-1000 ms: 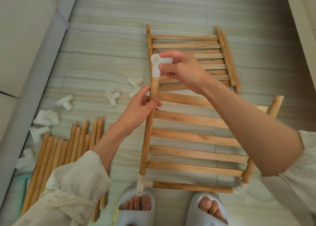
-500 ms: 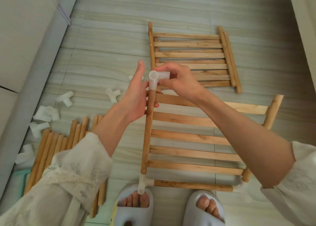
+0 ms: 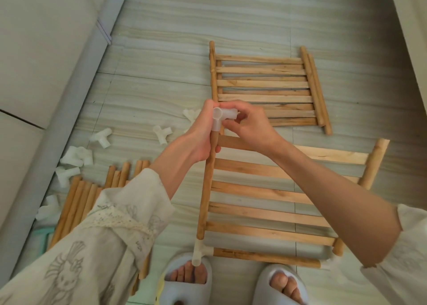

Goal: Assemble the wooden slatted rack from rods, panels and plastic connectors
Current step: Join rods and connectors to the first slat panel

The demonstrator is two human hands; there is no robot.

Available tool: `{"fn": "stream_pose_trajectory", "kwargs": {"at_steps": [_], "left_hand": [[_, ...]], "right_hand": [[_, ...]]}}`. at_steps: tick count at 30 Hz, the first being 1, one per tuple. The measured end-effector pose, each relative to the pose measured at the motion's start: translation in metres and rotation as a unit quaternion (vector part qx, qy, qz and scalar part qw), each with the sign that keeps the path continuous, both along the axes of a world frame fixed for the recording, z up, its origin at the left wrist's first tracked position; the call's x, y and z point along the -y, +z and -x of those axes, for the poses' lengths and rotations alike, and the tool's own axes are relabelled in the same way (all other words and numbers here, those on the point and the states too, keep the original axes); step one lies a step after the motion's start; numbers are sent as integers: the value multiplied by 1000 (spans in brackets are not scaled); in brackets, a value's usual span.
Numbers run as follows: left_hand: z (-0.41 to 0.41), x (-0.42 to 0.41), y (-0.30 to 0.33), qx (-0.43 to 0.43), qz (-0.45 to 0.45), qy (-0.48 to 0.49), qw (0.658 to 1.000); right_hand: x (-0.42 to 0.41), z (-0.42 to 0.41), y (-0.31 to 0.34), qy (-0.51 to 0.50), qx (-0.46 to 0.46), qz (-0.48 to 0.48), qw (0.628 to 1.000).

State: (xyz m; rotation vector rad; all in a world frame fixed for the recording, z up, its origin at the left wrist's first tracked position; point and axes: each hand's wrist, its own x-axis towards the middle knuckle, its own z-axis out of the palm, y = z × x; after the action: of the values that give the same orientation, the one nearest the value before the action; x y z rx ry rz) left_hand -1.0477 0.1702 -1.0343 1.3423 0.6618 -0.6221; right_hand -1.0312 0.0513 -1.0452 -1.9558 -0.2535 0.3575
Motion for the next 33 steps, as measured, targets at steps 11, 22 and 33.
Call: {"fn": "stream_pose_trajectory", "kwargs": {"at_steps": [11,22,33], "left_hand": [[20,-24,-49,-4,-13,-27,1000],[18,-106,-106,70,-487,-111,864],[7,-97,-91,261,-394,77,878]], "right_hand": [[-6,-5,-19,7,-63,45,997],[-10,-3,-46,49,-45,167,984],[-1,-3,-27,-21,-101,84,991]]}}
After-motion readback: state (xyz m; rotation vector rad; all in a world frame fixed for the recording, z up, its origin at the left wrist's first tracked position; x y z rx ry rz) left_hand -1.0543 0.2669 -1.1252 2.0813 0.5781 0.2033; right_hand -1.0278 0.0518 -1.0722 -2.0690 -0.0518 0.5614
